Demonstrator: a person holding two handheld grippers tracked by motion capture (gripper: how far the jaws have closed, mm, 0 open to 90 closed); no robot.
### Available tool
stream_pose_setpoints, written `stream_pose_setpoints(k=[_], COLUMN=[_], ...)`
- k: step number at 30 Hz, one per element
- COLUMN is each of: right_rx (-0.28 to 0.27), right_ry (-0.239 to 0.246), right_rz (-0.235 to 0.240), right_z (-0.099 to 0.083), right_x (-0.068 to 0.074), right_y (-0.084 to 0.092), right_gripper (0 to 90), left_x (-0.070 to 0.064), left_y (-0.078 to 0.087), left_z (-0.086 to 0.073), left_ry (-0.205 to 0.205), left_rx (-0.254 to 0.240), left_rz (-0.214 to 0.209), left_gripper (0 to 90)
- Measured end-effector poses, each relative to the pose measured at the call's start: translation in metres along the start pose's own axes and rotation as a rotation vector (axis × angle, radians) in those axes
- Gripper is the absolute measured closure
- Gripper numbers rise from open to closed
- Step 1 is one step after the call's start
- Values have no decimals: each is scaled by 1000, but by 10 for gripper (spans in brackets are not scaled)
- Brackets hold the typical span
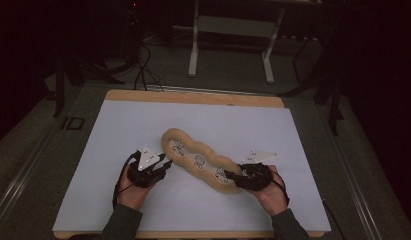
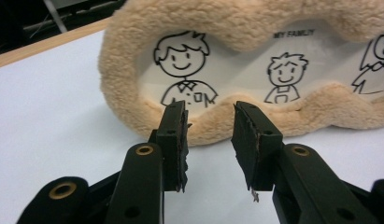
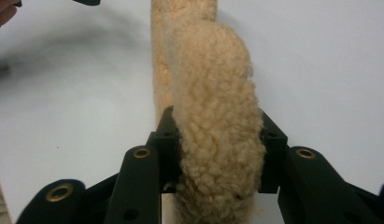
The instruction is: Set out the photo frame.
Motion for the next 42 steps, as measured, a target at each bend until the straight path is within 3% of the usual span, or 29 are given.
stream_pose_setpoints(k=[11, 42], right_rx=[-21, -26], right_ry=[-44, -66], right_rz=[-28, -59], right_z=[-6, -9], right_x=[-12, -24], right_y=[8, 12], right_gripper=[585, 580], left_x=[18, 32], left_y=[0, -11], left_z=[-6, -9], left_ry=[40, 70], left_rx=[12, 28], left_rz=[51, 112], left_gripper=[647, 612])
Point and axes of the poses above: each handheld gripper's, and its own axes: y roughly backward along the jaws, z roughly out of its top, x roughly to its left, the point moved 7 cm from there along -y, roughly forward along the jaws
